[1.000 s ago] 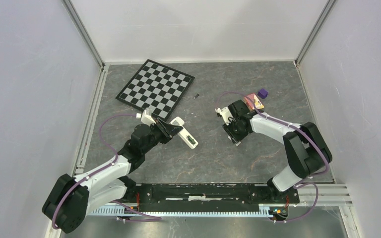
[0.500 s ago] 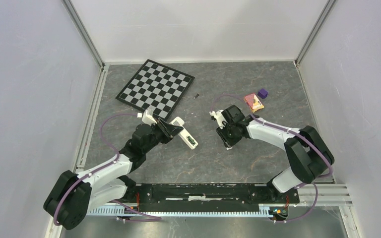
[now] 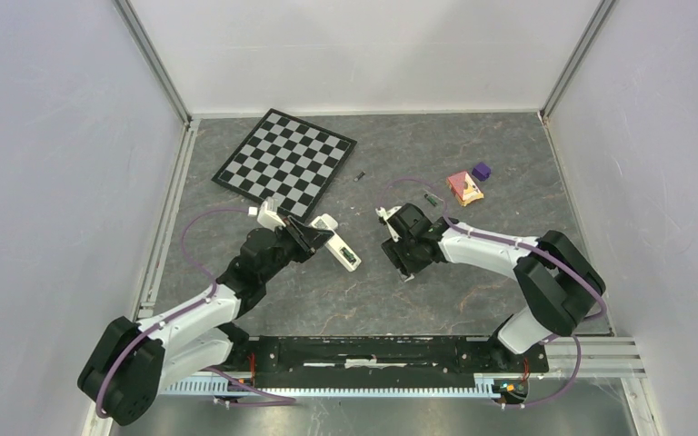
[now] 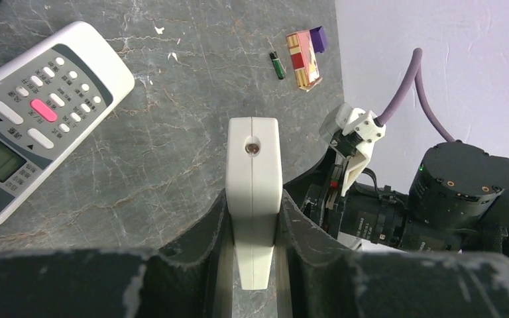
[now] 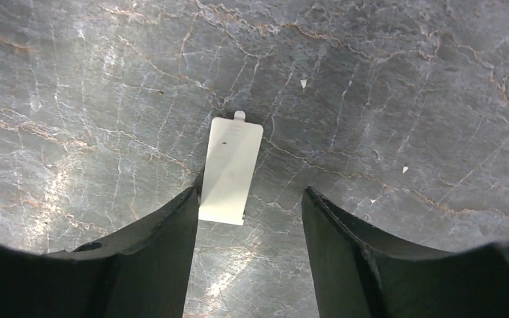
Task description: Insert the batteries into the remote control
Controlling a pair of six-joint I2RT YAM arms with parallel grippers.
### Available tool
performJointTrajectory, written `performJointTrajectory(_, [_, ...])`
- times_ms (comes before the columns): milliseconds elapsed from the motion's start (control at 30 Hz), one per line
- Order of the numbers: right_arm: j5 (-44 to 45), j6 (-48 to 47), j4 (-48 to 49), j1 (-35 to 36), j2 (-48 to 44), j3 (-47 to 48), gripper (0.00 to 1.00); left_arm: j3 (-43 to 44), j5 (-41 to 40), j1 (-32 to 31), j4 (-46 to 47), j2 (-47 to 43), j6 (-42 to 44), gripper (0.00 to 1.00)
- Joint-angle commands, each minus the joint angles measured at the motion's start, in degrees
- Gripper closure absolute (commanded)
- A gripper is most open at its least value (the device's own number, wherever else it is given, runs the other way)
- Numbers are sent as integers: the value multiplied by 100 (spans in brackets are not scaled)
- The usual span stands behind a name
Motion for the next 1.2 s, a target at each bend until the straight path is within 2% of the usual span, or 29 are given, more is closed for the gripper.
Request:
performJointTrajectory(0, [468, 491, -147, 119, -61, 118, 36, -49, -247, -23, 83, -138, 299, 98])
performJointTrajectory(167, [215, 694, -233, 250, -45, 51, 42, -84, -261, -24, 83, -164, 308, 98])
performJointTrajectory(533, [27, 909, -391, 292, -39, -71, 42, -137, -402, -23, 87, -231, 343, 98])
performJointTrajectory(800, [52, 1209, -488, 291, 199, -138, 53, -149, -420, -23, 81, -259, 354, 98])
performJointTrajectory(933, [62, 1259, -576, 287, 263, -96, 55, -111, -416, -23, 44, -306, 403, 98])
performJointTrajectory(1000, [106, 1249, -642, 292, 268, -85, 58, -120, -428, -27, 43, -318, 409, 98])
performJointTrajectory(1167, [184, 1145, -676, 292, 278, -116, 76, -160, -428, -23, 116, -249, 413, 98])
